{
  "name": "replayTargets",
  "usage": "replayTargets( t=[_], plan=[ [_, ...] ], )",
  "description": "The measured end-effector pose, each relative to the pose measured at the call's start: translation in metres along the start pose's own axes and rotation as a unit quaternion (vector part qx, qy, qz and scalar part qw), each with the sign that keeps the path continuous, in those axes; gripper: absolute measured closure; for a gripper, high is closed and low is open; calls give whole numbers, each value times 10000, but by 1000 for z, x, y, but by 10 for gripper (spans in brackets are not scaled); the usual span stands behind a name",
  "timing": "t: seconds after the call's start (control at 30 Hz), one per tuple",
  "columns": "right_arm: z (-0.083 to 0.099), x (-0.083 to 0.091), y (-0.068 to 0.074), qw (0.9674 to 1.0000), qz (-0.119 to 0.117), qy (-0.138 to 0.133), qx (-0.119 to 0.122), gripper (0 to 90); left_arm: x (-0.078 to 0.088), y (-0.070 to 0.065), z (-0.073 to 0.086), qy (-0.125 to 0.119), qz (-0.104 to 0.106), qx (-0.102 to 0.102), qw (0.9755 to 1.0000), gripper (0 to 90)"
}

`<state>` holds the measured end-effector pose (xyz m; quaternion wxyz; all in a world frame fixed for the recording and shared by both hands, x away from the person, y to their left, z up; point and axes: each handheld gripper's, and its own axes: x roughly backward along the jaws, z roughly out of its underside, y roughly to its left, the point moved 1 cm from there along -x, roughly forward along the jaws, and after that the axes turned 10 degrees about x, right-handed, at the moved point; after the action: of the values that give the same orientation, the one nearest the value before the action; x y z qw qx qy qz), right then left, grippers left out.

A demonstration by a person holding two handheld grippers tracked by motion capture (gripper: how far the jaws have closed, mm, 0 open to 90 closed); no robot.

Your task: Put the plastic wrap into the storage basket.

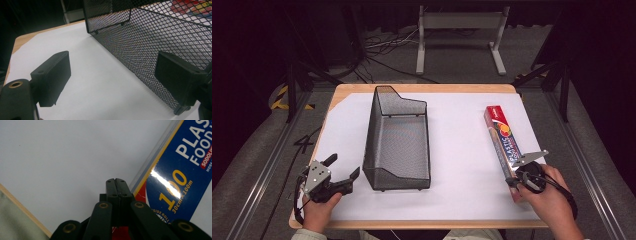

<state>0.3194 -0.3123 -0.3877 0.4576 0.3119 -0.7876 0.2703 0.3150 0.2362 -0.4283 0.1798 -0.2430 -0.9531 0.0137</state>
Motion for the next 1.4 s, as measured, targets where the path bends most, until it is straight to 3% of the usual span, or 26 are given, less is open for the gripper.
replayTargets(
  t=[0.1,0.23,0.37,0.43,0.47,0.5,0.53,0.63,0.73,0.77,0.83,0.97,1.07,1.13,1.2,1.4],
  plan=[
    [4,2,-5,9999,60,29,-137,900,0,0,0,-11,-3,7,10000,146],
    [5,0,-6,9999,41,-48,-107,900,-1,-1,0,-9,3,-5,10000,146],
    [5,4,-7,9985,-193,-507,-53,900,-2,-1,0,7,6,-14,10000,145],
    [5,9,-7,9961,-229,-853,-48,835,-2,-1,0,16,8,-8,10000,146],
    [5,9,-7,9961,-229,-853,-48,835,-2,-1,0,16,8,-8,10000,146],
    [4,11,-7,9937,-248,-1096,-32,762,-3,-1,0,22,16,-12,10000,146],
    [4,13,-8,9887,-213,-1482,-16,715,-3,-1,0,29,17,-14,10000,146],
    [3,17,-7,9787,-91,-2048,-39,568,-3,-1,0,23,17,-11,10000,146],
    [2,20,-7,9699,-23,-2431,-114,453,-3,-1,0,22,16,-10,10000,145],
    [2,20,-7,9649,65,-2620,-172,410,-3,-1,0,25,14,-4,10000,146],
    [1,21,-8,9607,72,-2767,-226,368,-3,-1,0,26,12,1,10000,146],
    [-2,22,-12,9574,122,-2863,-365,350,-3,-1,0,37,-9,3,10000,146],
    [-8,24,-19,9548,286,-2916,-510,334,-4,-1,0,50,-29,14,10000,145],
    [-9,24,-21,9553,315,-2894,-523,335,-4,-1,0,50,-34,10,10000,146],
    [-15,25,-28,9582,379,-2785,-533,330,-3,-1,0,43,-35,18,10000,145],
    [-21,28,-41,9601,510,-2659,-705,300,-3,-1,0,58,-37,27,10000,145]
  ],
)
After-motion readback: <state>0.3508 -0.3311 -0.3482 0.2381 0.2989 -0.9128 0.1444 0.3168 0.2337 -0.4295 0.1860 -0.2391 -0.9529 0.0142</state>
